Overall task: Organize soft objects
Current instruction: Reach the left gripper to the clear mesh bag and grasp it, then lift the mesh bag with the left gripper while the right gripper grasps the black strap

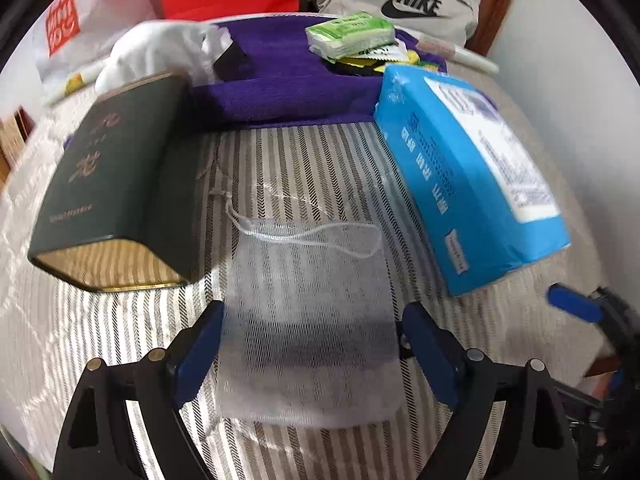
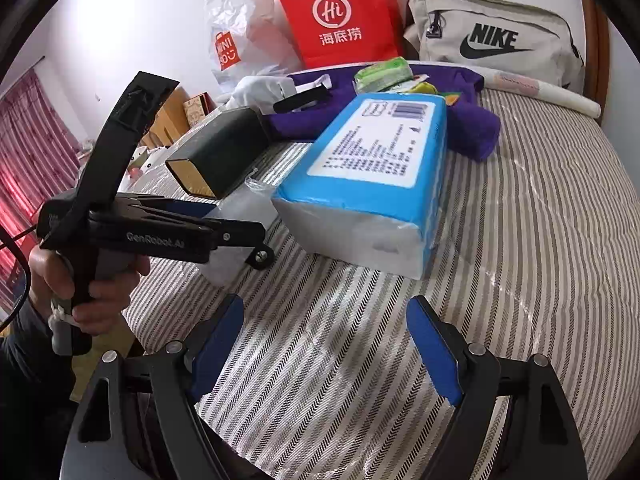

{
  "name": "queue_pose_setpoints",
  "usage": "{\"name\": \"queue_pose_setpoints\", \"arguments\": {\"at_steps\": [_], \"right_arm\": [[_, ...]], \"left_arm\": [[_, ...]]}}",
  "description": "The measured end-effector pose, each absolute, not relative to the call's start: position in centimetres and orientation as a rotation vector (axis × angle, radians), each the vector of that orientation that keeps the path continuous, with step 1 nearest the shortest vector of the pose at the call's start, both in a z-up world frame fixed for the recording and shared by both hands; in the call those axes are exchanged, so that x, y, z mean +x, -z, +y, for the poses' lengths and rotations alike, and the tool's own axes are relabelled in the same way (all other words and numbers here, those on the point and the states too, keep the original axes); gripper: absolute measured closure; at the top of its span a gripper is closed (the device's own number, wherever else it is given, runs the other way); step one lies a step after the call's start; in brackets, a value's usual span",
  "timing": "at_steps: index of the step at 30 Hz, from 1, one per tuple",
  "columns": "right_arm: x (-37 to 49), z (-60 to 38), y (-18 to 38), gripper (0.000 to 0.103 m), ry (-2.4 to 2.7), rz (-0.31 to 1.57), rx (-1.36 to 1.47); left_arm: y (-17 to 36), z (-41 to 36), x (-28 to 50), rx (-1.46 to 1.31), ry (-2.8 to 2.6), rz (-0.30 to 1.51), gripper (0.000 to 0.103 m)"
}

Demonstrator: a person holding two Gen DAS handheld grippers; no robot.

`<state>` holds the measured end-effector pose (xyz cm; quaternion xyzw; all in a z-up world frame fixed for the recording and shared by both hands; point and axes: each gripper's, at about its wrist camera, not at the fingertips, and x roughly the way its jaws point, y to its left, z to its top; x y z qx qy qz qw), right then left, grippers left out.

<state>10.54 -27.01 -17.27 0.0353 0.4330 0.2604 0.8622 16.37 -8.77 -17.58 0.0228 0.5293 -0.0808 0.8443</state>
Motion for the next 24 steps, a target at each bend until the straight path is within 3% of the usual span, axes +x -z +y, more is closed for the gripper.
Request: {"name": "queue_pose_setpoints", "arguments": {"at_steps": [3,5,6,8,11,17,24], "right_arm": [[10.2,-27.2,17.4,0.020,-0.547,0.911,0.084],[10.1,-27.2,17.4,0.020,-0.542,0.913,0.085],[10.0,-27.2,17.4,0.020,-0.540,0.913,0.087],[9.9,-26.9,17.2,0.020,-0.542,0.913,0.093],[9.7,-26.1,16.9,0.020,-0.544,0.903,0.081],[10.1,-23.6,16.4,0.021,-0.563,0.865,0.051],[10.6,-18.8,17.1,0.033,-0.580,0.853,-0.074]], "left_arm": [[17.8,-9.3,16.2,0.074,0.131,1.090,0.017],[17.5,-9.2,16.0,0.083,0.123,1.068,0.041],[17.4,-8.9,15.9,0.077,0.131,1.061,0.046],[17.2,-8.6,16.1,0.065,0.135,1.061,0.075],[16.9,-7.0,15.8,0.032,0.166,1.071,0.091],[15.8,-4.3,13.6,0.051,0.198,1.050,0.094],[16.3,-0.2,12.2,-0.003,0.176,1.060,0.094]]}}
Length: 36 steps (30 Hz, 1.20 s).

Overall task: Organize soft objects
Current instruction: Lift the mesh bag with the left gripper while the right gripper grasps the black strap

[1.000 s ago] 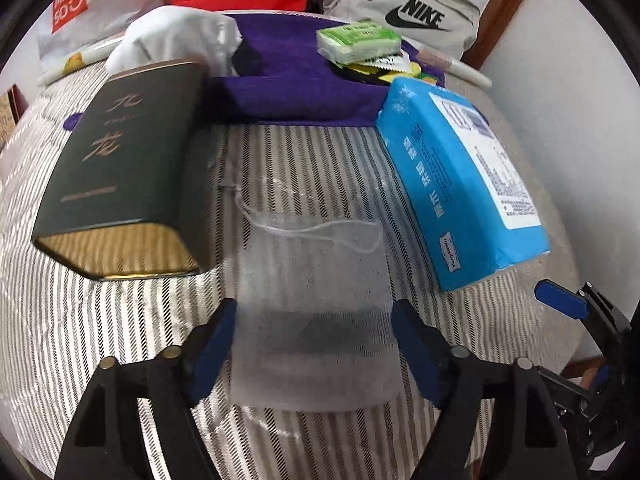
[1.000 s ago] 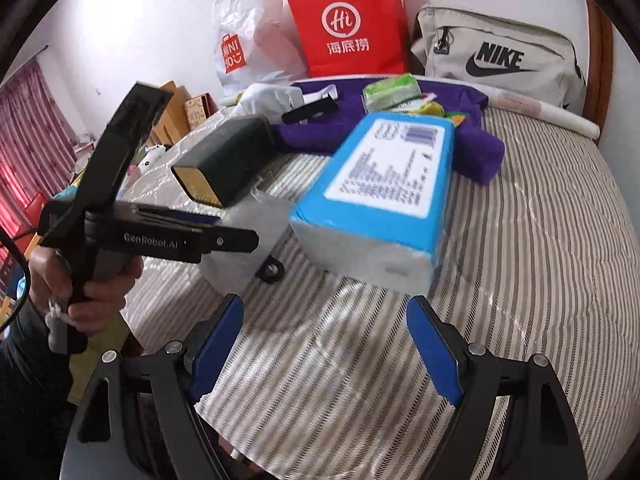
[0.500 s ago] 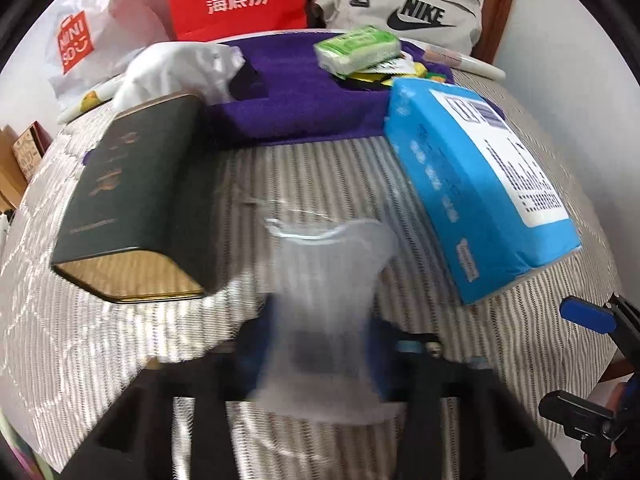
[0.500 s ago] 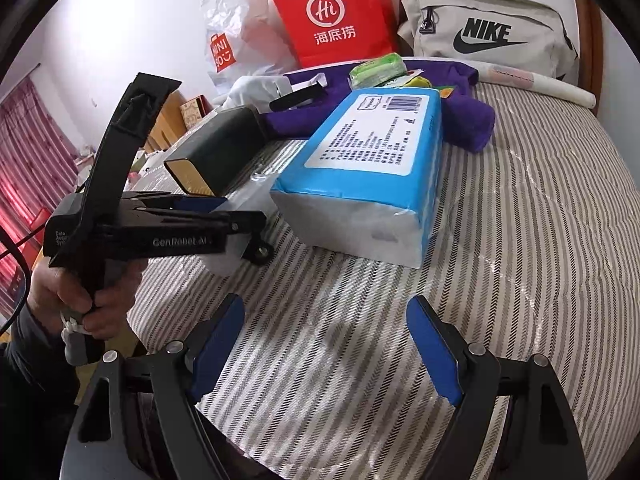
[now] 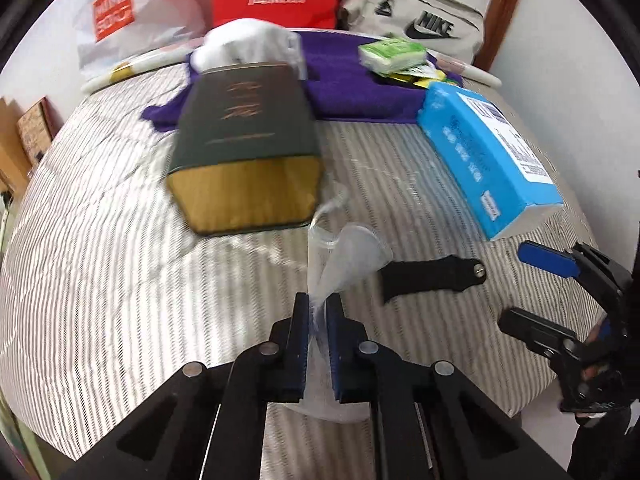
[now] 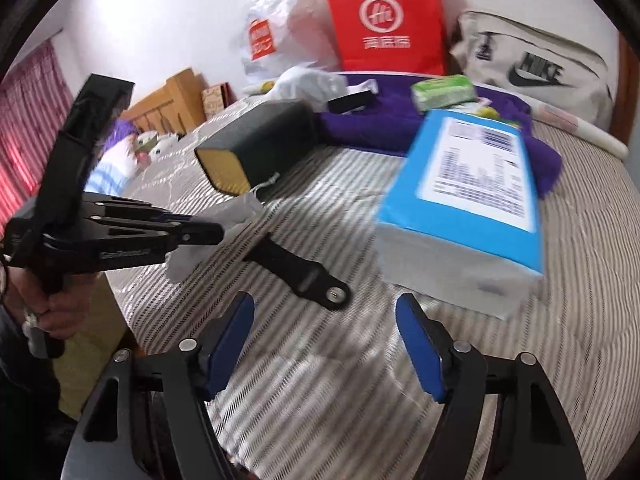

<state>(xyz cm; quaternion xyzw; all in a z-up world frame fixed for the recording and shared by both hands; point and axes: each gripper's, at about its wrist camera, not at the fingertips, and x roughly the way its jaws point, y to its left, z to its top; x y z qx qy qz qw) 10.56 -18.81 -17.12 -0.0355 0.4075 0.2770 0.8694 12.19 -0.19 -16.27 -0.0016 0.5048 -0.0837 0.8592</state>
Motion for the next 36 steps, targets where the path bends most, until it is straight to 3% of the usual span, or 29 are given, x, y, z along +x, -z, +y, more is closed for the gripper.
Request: {"name": "queue_pose_setpoints", "arguments": {"at_steps": [4,16,21,36], "right_arm": [[11.2,-16.8,17.9,0.044,-0.561,0.848,-0.151],[12.5,-13.9,18.8,0.045,-0.504,0.853,-0.241],[12.0,-14.8,18.4,0.064,-0.474,0.931,-0.203],[12.0,-11.8,18.0,0.067,-0.542,0.926,-0.267]], "left_arm": [[16.1,2.7,11.6,-0.059,0.150,1.043,0.094],[17.4,6.2,11.5,-0.147,0.162,1.037,0.093],[17.6,6.8,11.4,-0.192,0.193,1.029,0.093],[13.9,8.9,10.9,-0.207,0.198,0.928,0.094]]}}
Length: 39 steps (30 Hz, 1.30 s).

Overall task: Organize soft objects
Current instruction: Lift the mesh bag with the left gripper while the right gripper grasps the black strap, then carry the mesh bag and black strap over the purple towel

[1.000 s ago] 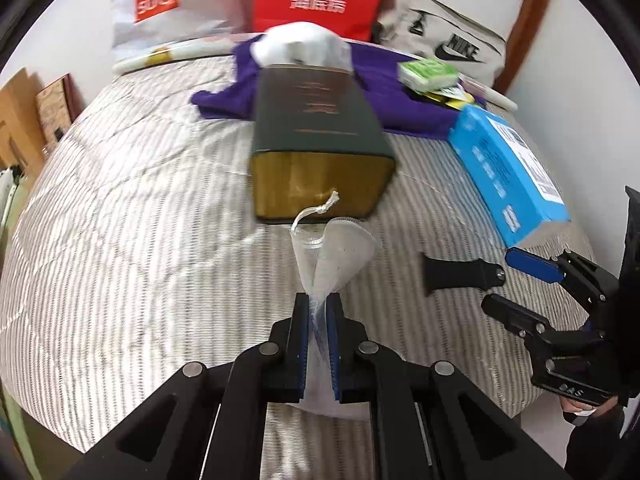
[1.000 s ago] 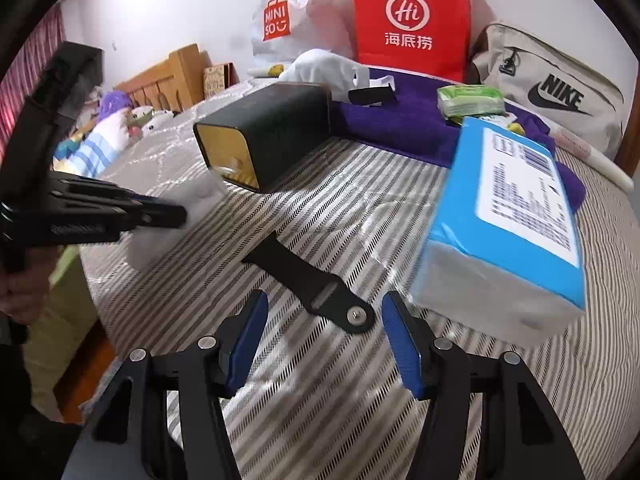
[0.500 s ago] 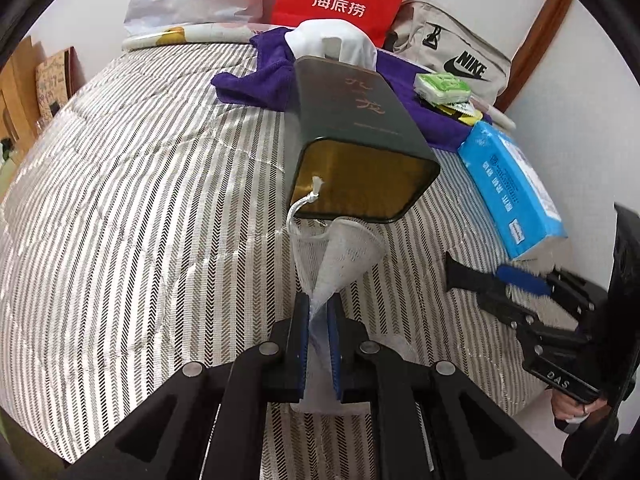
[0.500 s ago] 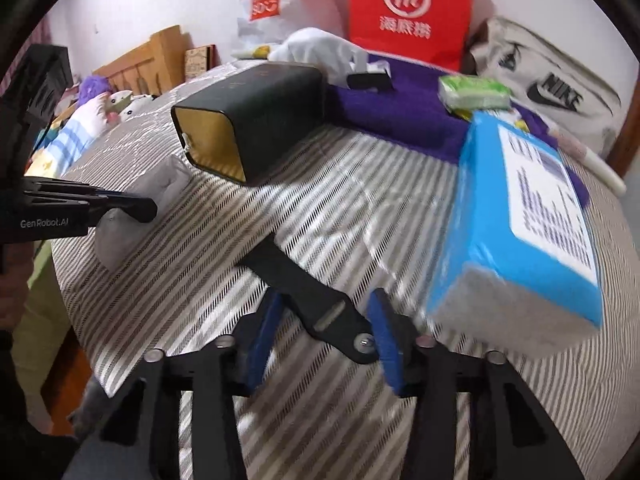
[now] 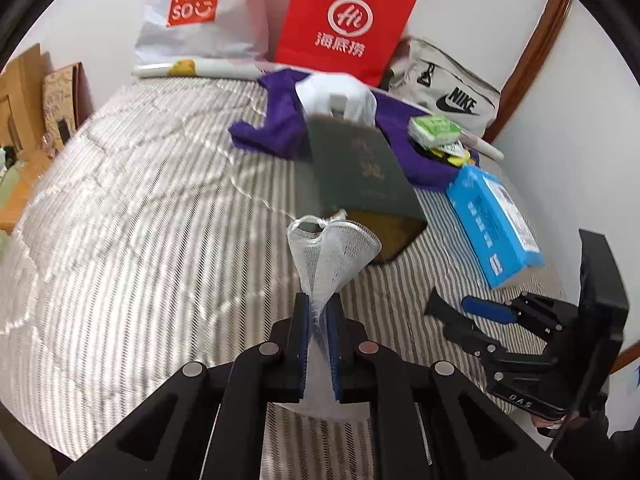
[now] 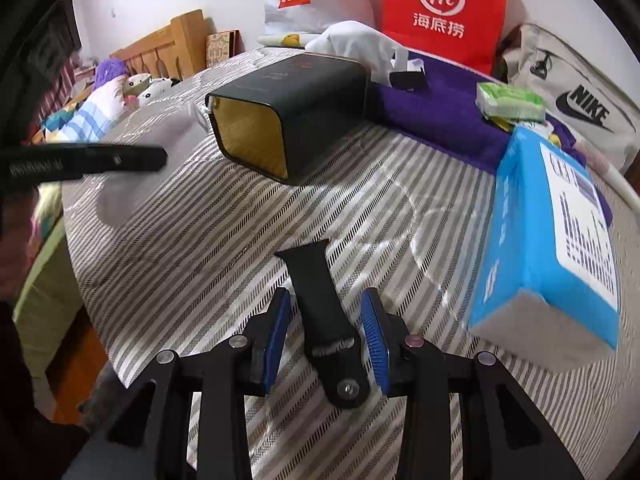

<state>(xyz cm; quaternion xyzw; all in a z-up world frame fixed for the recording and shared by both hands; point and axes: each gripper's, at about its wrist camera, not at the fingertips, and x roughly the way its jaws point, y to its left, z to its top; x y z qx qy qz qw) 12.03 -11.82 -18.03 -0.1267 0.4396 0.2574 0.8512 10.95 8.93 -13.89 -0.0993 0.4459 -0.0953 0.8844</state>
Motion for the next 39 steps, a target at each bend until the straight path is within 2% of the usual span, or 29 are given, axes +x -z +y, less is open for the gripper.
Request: {"name": "queue_pose_setpoints", "arguments": {"at_steps": [1,3,7,12,13,14,15,39], "right_arm": [[12.0,-11.8,18.0,0.068,-0.545,0.924,-0.265],[12.3,-11.7,17.9,0.080,-0.546,0.931,-0.256],[12.3,-11.7,17.9,0.081,-0.561,0.959,-0.259],[12.5,-11.6,18.1,0.070,-0.599,0.950,-0.246],[12.5,-11.5,18.1,0.073,-0.589,0.940,-0.247],[12.4,-11.3,18.2,0.081,-0.580,0.924,-0.264],[12.4,-11.1,18.1,0.082,-0.582,0.918,-0.280],[9.5,-20.6,11.9,0.083,-0.422,0.887,-0.102]], "left_arm": [[13.6,9.1,11.0,-0.207,0.195,0.924,0.094],[13.0,9.3,11.2,-0.208,0.186,0.918,0.094],[12.3,9.4,11.4,-0.209,0.170,0.913,0.094],[11.7,9.2,11.7,-0.248,0.198,0.917,0.094],[11.6,9.1,11.8,-0.249,0.202,0.915,0.094],[11.4,8.9,11.8,-0.245,0.206,0.913,0.094],[11.2,8.7,11.9,-0.242,0.209,0.912,0.094],[7.0,5.6,13.6,-0.179,0.254,0.857,0.096]]}}
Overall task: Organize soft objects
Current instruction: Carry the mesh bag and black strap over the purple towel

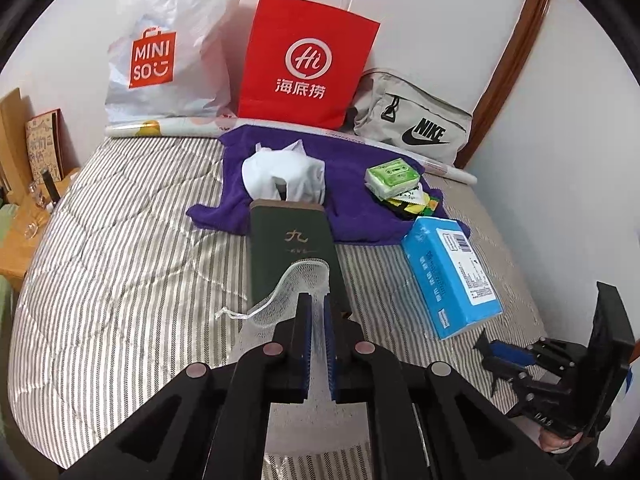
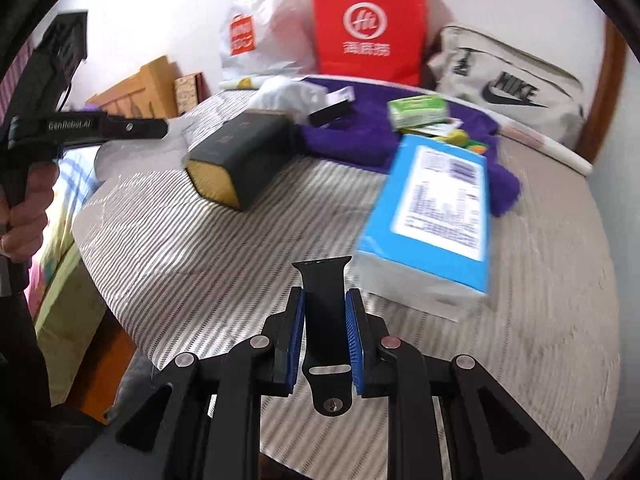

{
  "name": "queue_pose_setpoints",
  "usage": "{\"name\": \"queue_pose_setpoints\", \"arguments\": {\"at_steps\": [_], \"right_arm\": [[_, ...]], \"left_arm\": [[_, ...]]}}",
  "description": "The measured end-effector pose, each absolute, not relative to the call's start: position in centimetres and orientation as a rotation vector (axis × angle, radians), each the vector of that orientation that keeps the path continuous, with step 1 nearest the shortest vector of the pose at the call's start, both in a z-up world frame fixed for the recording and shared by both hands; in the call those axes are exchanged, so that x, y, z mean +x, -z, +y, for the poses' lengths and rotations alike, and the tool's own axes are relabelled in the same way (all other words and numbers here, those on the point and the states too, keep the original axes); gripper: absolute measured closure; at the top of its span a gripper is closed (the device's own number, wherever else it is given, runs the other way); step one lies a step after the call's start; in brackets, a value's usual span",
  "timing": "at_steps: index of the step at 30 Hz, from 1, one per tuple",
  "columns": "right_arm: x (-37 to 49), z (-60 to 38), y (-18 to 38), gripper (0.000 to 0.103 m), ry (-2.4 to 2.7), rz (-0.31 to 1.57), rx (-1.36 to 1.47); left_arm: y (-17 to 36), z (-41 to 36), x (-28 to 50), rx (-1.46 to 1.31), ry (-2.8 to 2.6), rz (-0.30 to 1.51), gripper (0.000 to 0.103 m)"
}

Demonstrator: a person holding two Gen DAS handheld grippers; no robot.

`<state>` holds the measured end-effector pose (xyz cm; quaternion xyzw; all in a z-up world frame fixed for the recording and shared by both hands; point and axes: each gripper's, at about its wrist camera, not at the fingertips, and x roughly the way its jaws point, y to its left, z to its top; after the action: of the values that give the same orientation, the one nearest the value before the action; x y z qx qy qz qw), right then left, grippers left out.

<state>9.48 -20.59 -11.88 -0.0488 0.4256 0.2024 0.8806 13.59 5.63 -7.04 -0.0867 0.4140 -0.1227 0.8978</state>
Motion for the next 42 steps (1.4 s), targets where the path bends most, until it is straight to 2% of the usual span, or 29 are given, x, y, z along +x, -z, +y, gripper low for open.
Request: {"name": "queue_pose_setpoints", "arguments": {"at_steps": [23,42], "right_arm": [[11.6,-23.6,7.6,0.083,-0.367,0.805,-0.058],[20.0,-24.5,5.6,0.083,-0.317,0.776,-0.031]], "left_arm": [[2.5,5.0,15.0,-0.177,0.269,0.779,0.097],[2.1,4.4,21.4,-0.174,0.277,0.788,0.097]]}}
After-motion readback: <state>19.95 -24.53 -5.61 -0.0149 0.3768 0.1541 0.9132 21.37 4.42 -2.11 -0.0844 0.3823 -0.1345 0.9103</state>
